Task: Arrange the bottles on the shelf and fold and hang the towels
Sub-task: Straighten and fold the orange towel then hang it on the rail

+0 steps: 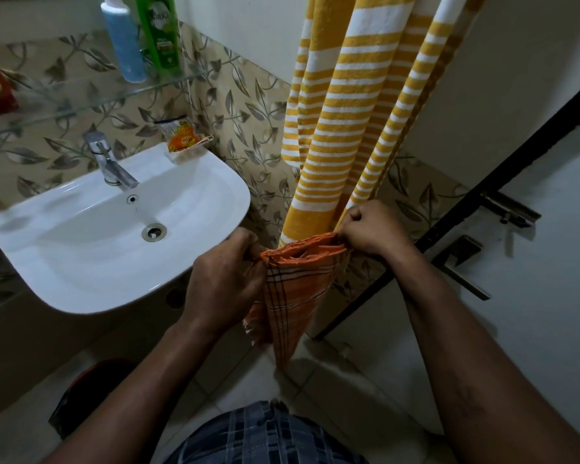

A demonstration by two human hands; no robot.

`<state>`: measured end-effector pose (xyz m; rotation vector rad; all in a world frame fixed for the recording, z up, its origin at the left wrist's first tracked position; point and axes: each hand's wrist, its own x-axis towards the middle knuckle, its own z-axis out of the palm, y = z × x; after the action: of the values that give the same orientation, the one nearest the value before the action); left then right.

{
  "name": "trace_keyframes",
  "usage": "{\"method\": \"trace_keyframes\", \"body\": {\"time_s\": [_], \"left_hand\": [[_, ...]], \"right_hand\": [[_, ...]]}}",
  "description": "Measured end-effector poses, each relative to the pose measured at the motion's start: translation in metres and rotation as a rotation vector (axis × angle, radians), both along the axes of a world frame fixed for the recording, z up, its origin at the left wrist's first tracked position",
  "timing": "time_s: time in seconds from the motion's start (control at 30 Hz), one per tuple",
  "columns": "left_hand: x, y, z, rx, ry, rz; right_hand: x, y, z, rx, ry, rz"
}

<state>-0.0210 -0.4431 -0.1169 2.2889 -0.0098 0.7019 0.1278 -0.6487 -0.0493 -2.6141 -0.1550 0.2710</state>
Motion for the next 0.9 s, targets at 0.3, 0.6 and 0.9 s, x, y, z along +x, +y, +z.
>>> {"method": "trace_keyframes", "body": {"time_s": [0.3, 0.6, 0.9], "left_hand": [[0.011, 0.034, 0.019, 0.067, 0.067, -0.121], [0.022, 0.039, 0.045, -0.154, 0.009, -0.134], [0.026, 0.05, 0.062, -0.077, 0.045, -0.223]], "right_hand": [[-0.008, -0.02, 0.012, 0.089, 0.024, 0.224], [-0.02, -0.019, 0.034, -0.009, -0.172, 0.619], [-0.009, -0.034, 0.045, -0.222, -0.288, 0.73]]}}
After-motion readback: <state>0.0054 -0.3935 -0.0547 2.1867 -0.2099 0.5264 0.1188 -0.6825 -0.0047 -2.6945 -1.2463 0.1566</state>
